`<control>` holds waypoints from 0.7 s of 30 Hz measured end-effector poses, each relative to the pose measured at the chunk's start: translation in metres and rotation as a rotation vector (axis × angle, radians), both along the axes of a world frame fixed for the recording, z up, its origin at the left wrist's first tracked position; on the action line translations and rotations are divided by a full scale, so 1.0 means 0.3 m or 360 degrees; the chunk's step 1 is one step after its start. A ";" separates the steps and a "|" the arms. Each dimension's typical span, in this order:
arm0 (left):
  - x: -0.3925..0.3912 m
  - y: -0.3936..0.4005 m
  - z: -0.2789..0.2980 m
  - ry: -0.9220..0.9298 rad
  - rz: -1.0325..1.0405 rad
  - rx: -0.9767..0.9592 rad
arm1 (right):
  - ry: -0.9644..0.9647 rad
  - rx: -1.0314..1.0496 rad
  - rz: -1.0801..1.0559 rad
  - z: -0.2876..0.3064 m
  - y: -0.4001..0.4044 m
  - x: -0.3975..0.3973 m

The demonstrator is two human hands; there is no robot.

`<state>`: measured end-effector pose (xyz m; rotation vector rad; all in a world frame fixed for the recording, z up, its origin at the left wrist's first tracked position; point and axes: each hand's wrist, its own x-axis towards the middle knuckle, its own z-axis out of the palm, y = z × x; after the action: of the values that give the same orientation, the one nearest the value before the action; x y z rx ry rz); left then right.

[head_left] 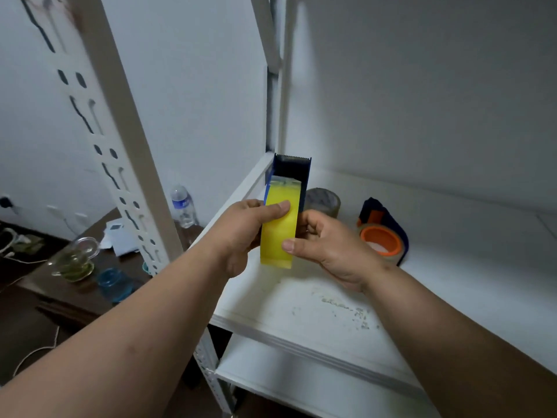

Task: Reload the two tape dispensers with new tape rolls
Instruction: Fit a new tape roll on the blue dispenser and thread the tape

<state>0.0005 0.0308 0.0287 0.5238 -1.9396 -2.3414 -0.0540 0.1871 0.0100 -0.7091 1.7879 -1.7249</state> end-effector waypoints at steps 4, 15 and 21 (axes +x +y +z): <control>-0.003 -0.042 -0.028 0.0036 -0.0094 0.0002 | 0.0297 0.0431 -0.0040 0.061 -0.023 0.005; 0.050 -0.099 -0.112 0.0091 -0.0376 -0.0100 | 0.1038 0.0651 -0.1024 0.096 -0.143 0.099; 0.088 -0.073 -0.125 0.0110 -0.0399 -0.0085 | 0.1167 0.0757 -0.0988 0.079 -0.113 0.154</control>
<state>0.0268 0.0090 -0.0087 0.2026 -2.1397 -2.4023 -0.0079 0.1531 0.0337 -0.6561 3.0497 -1.3352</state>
